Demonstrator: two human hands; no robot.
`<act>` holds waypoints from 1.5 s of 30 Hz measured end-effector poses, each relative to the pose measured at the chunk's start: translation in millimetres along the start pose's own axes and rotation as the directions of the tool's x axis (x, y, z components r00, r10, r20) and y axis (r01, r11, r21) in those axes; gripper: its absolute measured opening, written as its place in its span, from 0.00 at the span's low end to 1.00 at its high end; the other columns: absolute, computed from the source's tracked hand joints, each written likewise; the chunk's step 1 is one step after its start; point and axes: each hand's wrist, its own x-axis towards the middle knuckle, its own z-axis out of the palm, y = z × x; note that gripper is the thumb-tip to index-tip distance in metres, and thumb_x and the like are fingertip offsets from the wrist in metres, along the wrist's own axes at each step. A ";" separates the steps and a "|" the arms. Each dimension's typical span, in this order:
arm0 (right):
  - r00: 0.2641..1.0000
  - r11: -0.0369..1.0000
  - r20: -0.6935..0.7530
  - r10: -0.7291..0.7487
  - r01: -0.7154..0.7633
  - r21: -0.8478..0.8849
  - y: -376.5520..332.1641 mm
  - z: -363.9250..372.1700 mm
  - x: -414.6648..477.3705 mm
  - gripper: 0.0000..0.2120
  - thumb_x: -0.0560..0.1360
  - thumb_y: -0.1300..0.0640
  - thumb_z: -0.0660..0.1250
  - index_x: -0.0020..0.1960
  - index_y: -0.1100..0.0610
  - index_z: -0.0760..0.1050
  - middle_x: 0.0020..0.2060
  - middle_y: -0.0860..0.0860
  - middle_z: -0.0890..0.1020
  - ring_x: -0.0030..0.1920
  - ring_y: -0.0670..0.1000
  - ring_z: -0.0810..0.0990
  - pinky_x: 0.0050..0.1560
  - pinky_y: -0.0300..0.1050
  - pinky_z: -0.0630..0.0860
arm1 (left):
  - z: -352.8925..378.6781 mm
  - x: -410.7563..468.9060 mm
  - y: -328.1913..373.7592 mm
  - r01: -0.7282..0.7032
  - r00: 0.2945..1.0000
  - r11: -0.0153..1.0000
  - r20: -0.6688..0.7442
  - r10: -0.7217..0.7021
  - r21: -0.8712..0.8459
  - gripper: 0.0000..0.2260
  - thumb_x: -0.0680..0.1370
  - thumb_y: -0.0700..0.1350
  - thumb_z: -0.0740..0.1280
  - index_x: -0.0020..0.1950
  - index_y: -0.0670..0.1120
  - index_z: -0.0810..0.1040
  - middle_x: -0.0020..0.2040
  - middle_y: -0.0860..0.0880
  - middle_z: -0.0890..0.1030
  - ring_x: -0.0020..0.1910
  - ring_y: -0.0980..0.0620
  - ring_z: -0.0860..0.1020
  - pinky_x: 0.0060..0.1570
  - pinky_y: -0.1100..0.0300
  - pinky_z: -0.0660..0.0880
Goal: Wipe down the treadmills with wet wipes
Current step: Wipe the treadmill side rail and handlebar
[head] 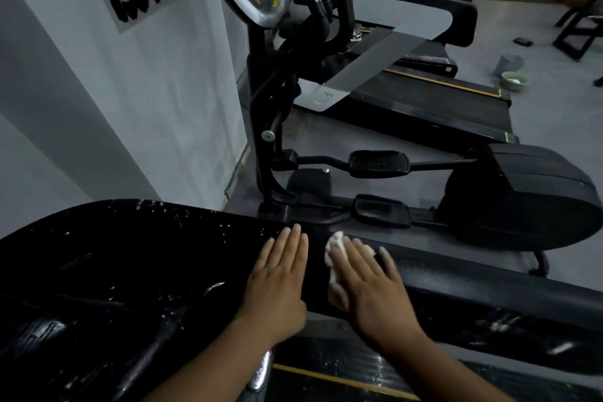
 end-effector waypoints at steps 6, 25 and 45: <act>0.989 0.982 0.020 0.149 -0.151 0.112 -25.6 -5.6 47.7 0.30 0.82 0.39 0.39 0.81 0.49 0.54 0.81 0.50 0.58 0.80 0.51 0.54 0.79 0.57 0.45 | 1.9 5.9 18.5 0.020 1.000 1.000 -0.008 -0.020 -0.017 0.46 0.79 0.53 0.62 0.75 0.44 0.25 0.77 0.43 0.25 0.78 0.46 0.27 0.78 0.48 0.34; 0.933 0.931 -0.013 0.360 -0.359 0.069 72.2 -7.0 8.6 0.35 0.79 0.33 0.36 0.77 0.49 0.62 0.77 0.49 0.68 0.78 0.50 0.62 0.78 0.59 0.48 | -0.5 20.9 70.5 -0.089 0.996 0.996 0.019 0.088 0.028 0.45 0.80 0.51 0.61 0.76 0.42 0.25 0.77 0.41 0.24 0.78 0.45 0.28 0.79 0.47 0.35; 0.927 0.930 -0.131 0.351 -0.330 0.161 106.4 -6.4 -47.3 0.25 0.83 0.46 0.44 0.77 0.47 0.65 0.74 0.47 0.72 0.76 0.47 0.66 0.78 0.56 0.49 | 5.6 29.0 122.3 -0.186 0.982 0.981 0.019 0.185 0.061 0.44 0.81 0.50 0.60 0.76 0.41 0.25 0.76 0.40 0.24 0.78 0.42 0.28 0.78 0.45 0.35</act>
